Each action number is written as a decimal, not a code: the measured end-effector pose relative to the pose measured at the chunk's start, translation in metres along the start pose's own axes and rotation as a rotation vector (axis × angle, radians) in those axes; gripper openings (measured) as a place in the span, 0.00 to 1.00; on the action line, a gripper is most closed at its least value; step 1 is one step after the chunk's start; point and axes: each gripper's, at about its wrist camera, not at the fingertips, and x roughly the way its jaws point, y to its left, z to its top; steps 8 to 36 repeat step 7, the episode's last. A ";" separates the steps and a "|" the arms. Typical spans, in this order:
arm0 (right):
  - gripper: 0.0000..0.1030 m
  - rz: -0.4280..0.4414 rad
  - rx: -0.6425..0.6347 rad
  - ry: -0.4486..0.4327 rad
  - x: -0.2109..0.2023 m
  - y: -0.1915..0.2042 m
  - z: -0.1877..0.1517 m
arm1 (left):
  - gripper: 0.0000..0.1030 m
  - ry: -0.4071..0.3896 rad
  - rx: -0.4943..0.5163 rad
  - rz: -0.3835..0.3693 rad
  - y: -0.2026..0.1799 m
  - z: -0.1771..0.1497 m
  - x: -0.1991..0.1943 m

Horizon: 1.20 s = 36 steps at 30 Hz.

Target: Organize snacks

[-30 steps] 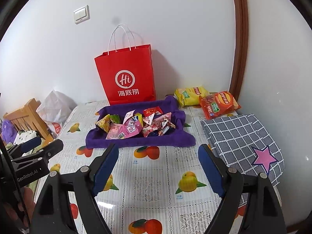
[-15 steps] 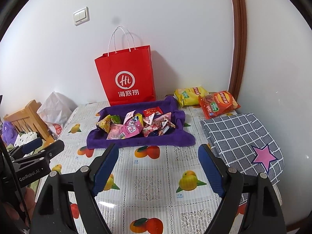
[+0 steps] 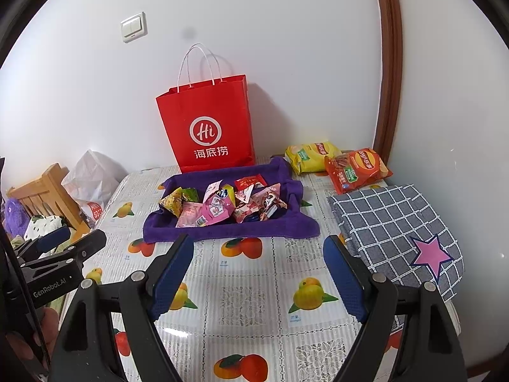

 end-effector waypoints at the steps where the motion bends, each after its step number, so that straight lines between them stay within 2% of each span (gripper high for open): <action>1: 0.80 0.001 0.001 0.000 0.000 0.000 0.000 | 0.86 -0.001 0.000 0.001 0.000 0.000 0.000; 36: 0.80 0.003 -0.002 -0.001 -0.001 0.001 -0.002 | 0.87 -0.009 0.003 0.005 -0.001 -0.001 -0.003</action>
